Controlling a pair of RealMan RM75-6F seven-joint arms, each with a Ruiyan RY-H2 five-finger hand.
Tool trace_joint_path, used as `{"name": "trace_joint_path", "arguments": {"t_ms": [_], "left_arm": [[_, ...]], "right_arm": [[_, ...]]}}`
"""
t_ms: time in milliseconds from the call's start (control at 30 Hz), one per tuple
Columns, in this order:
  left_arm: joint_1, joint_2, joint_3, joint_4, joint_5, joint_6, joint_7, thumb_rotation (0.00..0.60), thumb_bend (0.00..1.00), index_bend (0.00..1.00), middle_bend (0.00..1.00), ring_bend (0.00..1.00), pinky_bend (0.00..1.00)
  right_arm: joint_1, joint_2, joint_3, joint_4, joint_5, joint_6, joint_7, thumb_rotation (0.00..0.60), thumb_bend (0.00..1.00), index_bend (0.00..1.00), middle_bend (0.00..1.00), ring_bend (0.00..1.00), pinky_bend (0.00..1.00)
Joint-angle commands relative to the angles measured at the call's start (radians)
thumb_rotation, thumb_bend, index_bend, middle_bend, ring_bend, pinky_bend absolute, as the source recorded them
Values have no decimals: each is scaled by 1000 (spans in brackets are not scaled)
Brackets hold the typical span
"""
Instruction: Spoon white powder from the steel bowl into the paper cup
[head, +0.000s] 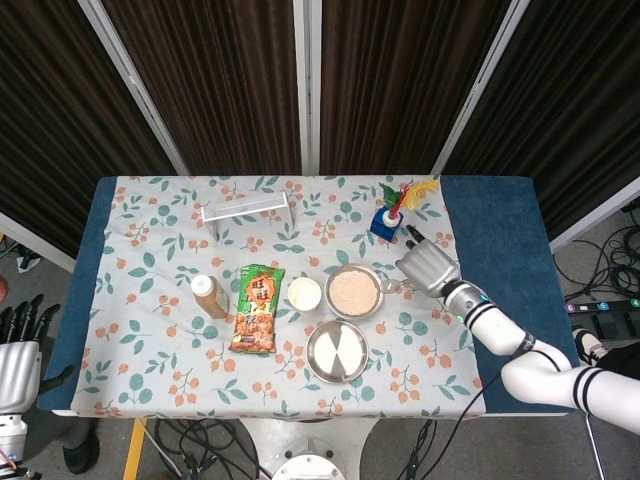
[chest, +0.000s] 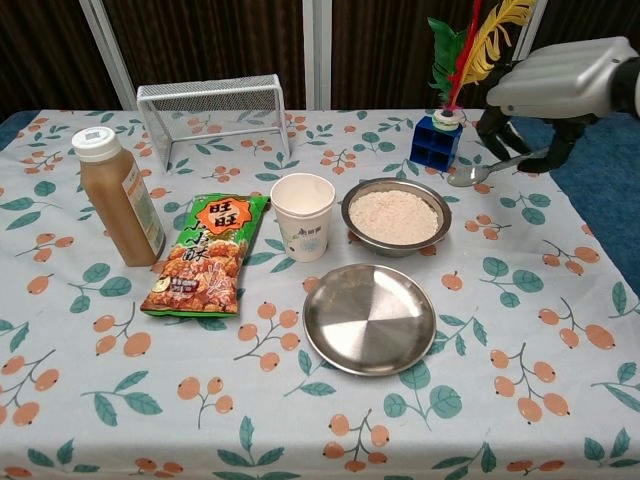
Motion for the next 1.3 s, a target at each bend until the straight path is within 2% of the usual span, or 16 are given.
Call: {"name": "trace_joint_path", "arguments": {"t_ms": [33, 300, 467, 633, 833, 1100, 1300], "left_arm": [[0, 1, 1, 2, 1, -2, -1, 600, 53, 211, 145, 74, 70], [-5, 5, 3, -2, 0, -11, 0, 600, 52, 211, 144, 74, 70], [-1, 0, 7, 10, 3, -10, -10, 600, 53, 211, 144, 74, 70], [-2, -4, 8, 18, -2, -16, -19, 600, 53, 211, 144, 74, 70], [-5, -9, 5, 22, -5, -20, -22, 600, 53, 211, 144, 74, 70], [1, -12, 9, 23, -8, -17, -29, 600, 52, 211, 144, 74, 69], [3, -12, 11, 21, -6, -15, -27, 600, 52, 211, 145, 74, 70]], "right_arm": [[91, -59, -14, 34, 110, -56, -109, 600, 305, 595, 589, 246, 12], [228, -160, -100, 106, 307, -65, -271, 600, 309, 595, 589, 246, 0], [323, -204, -183, 124, 410, -36, -410, 600, 327, 595, 589, 246, 0], [387, -242, -227, 120, 520, 8, -474, 600, 327, 601, 596, 246, 0], [435, -288, -270, 123, 599, 60, -528, 600, 327, 602, 597, 245, 0], [436, -331, -276, 127, 609, 116, -505, 600, 327, 603, 598, 245, 0], [364, -347, -257, 145, 509, 174, -388, 600, 327, 611, 604, 254, 0]]}}
